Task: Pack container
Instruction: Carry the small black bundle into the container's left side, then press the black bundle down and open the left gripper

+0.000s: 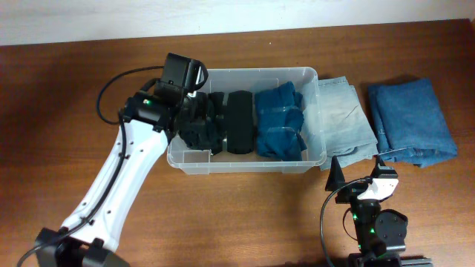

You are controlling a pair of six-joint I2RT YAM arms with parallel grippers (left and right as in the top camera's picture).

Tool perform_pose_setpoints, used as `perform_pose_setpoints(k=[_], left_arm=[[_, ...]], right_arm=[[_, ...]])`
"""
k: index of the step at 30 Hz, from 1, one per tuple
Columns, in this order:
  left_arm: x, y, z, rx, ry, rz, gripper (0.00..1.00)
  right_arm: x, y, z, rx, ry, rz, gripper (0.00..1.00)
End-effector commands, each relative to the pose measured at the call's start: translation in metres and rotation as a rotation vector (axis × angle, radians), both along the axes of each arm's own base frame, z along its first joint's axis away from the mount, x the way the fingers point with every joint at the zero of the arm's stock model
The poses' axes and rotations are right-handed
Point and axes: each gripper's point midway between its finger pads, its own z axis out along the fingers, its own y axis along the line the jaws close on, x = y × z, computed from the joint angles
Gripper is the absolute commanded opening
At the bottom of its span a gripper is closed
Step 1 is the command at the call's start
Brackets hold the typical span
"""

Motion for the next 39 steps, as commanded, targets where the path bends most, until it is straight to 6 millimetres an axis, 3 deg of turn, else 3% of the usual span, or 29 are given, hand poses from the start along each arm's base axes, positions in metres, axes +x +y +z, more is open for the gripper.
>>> perform_pose_setpoints(k=[1,24,33,39], left_arm=[[0.005,-0.008,-0.018,0.007,0.041,-0.021,0.01],[-0.004,-0.004,-0.169,0.149,0.41,-0.01,0.01],[-0.007,-0.001,-0.188,0.174,0.447,-0.006,0.01],[0.004,-0.004,-0.158,0.169,0.411,-0.003,0.01]], right_arm=[[0.0,0.002,-0.003,0.007,0.003,0.009,0.98],[0.0,0.002,-0.003,0.007,0.003,0.008,0.98],[0.0,0.002,-0.003,0.007,0.003,0.008,0.98],[0.0,0.002,-0.003,0.007,0.003,0.008,0.98]])
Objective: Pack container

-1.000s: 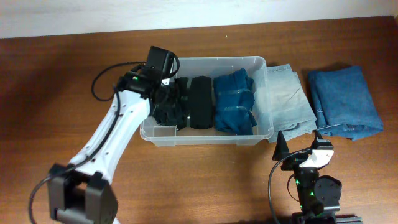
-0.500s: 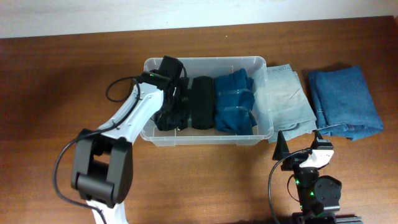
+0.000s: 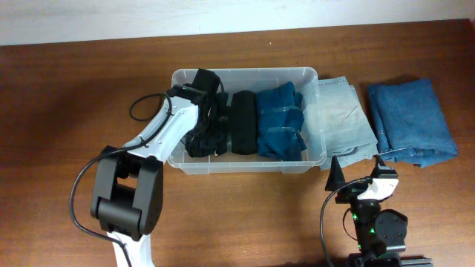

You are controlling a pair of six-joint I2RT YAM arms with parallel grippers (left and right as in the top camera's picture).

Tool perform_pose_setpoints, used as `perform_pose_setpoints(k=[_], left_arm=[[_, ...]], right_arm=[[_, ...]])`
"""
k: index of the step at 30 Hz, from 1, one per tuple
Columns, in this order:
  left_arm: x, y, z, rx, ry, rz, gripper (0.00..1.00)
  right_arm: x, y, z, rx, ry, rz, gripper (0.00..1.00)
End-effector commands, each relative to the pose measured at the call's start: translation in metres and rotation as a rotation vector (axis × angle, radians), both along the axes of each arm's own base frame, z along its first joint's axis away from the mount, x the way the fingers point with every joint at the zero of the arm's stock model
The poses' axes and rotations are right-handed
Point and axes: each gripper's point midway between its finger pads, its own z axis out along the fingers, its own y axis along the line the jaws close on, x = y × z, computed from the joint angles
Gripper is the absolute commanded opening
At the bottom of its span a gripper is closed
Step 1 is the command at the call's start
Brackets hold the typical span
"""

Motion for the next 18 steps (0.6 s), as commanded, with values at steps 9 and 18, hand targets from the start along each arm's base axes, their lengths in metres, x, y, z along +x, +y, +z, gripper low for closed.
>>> perform_pose_setpoints(k=[9,18], left_arm=[[0.029,-0.012,0.088,-0.039,-0.103,0.001,0.01],[0.041,0.002,0.151,-0.079,-0.212,0.039,0.01]], right_arm=[[0.0,0.002,-0.003,0.007,0.003,0.009,0.98],[0.0,0.002,-0.003,0.007,0.003,0.008,0.98]])
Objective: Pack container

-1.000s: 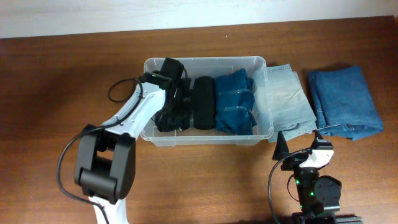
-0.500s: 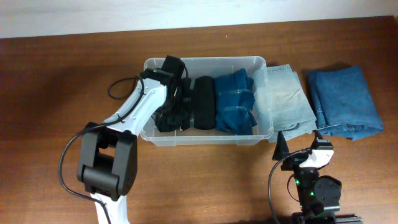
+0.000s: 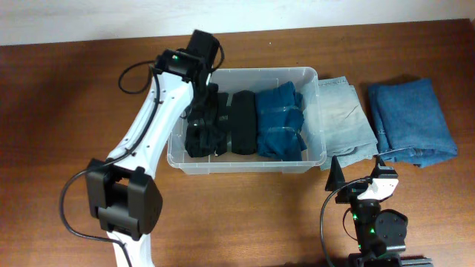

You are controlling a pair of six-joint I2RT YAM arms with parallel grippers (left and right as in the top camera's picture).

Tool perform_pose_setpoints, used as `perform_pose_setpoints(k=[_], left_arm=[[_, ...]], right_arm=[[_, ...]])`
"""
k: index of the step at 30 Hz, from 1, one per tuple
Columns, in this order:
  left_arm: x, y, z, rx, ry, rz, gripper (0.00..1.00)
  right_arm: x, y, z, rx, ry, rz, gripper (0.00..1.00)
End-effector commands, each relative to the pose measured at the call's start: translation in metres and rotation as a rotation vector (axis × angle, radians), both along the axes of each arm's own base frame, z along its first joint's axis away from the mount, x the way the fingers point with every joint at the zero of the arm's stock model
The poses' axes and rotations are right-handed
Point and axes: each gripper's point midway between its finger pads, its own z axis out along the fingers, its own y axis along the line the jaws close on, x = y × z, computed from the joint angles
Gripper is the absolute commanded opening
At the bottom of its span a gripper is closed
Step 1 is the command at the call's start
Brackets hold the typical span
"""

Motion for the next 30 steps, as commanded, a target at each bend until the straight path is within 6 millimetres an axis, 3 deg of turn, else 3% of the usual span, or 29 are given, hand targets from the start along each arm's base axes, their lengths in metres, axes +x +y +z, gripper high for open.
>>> perform_pose_setpoints(k=[1,4,7,8,10,11,12,16,19,25,30], left_arm=[[0.007,0.02,0.047,-0.036,-0.107,0.047,0.01],[0.011,0.043,0.057,-0.041,-0.128,0.099,0.03],[0.015,0.076,0.058,-0.034,-0.122,0.17,0.11],[0.015,0.09,0.057,-0.03,-0.115,0.2,0.22],[0.014,0.114,0.056,-0.017,-0.102,0.254,0.62],[0.012,0.128,0.055,-0.008,-0.094,0.284,0.76],[0.011,0.14,0.055,0.002,-0.089,0.31,0.99],[-0.002,0.193,0.051,0.032,-0.045,0.428,0.99],[-0.009,0.216,0.05,0.036,-0.028,0.48,0.99],[-0.014,0.242,0.05,0.037,-0.027,0.542,0.99],[-0.014,0.245,0.05,0.035,-0.027,0.549,0.99]], right_arm=[[0.0,0.002,-0.003,0.006,0.003,0.008,0.98],[0.0,0.002,-0.003,0.006,0.003,0.008,0.98],[0.0,0.002,-0.003,0.006,0.003,0.008,0.98],[0.0,0.002,-0.003,0.007,0.003,0.008,0.98],[0.0,0.002,-0.003,0.006,0.003,0.009,0.98],[0.0,0.002,-0.003,0.007,0.003,0.008,0.98],[0.0,0.002,-0.003,0.006,0.003,0.008,0.98],[0.0,0.002,-0.003,0.006,0.003,0.008,0.98],[0.0,0.002,-0.003,0.007,0.003,0.009,0.98],[0.0,0.002,-0.003,0.006,0.003,0.009,0.98],[0.0,0.002,-0.003,0.006,0.003,0.008,0.98]])
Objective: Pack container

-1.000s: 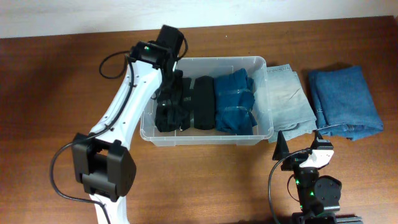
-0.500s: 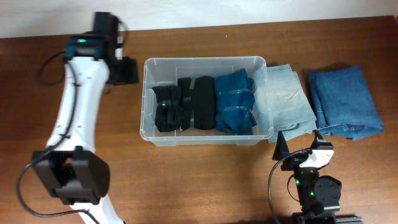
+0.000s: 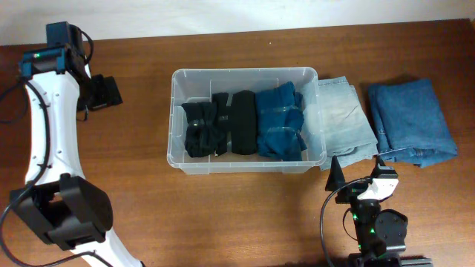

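Note:
The clear plastic container (image 3: 176, 159) stands mid-table. It holds a crumpled black garment (image 3: 200, 132) at its left end, a black roll (image 3: 241, 122) beside that, and rolled blue jeans (image 3: 280, 122) on the right. My left gripper (image 3: 105, 93) hangs over bare table well left of the container; it looks open and holds nothing. My right gripper (image 3: 358, 176) rests near the front edge, right of the container, with its fingers apart and nothing between them.
Folded light grey-blue jeans (image 3: 345, 119) lie against the container's right wall. A folded stack of darker blue jeans (image 3: 412, 122) lies further right. The left arm's white links run down the table's left side. The wall edge runs along the back.
My left gripper was over the container's back left corner and is now far to the left over the table. The black garment remains in the container. The right arm has not moved.
At first my left gripper was at the container's left end on the black garment. It was then low inside the container against that garment, then raised over the back left corner. It is now clear of the container, and the clothes lie packed side by side.

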You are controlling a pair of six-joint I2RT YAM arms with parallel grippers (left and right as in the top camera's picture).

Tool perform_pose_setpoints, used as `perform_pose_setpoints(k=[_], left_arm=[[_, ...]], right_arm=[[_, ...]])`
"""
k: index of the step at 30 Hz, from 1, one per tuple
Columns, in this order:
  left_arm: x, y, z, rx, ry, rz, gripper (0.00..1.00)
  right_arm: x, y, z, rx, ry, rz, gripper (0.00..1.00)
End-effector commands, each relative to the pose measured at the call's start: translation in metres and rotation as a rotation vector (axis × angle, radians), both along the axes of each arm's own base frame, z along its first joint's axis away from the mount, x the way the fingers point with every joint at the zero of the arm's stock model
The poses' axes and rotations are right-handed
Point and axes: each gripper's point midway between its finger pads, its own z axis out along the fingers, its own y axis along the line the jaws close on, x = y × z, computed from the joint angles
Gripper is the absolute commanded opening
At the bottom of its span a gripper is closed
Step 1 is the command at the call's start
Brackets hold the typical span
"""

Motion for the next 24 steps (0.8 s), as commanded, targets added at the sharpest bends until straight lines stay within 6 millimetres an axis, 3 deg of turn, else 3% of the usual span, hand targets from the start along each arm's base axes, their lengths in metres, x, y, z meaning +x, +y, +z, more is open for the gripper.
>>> perform_pose_setpoints(k=[1,7,11,14,24], left_arm=[[0.0,0.003,0.014,0.013,-0.035,0.003,0.99],[0.0,0.003,0.014,0.013,-0.035,0.003,0.99],[0.0,0.003,0.014,0.013,-0.035,0.003,0.99],[0.0,0.003,0.014,0.013,-0.035,0.003,0.99],[0.0,0.003,0.014,0.013,-0.035,0.003,0.99]], right_arm=[[0.0,0.002,-0.003,0.007,0.003,0.008,0.98],[0.0,0.009,-0.002,0.01,0.002,0.047,0.98],[-0.001,0.018,0.005,0.018,-0.013,0.1,0.98],[-0.006,0.014,0.017,0.068,0.007,0.071,0.98],[-0.025,0.003,0.125,0.192,0.009,-0.003,0.99]])
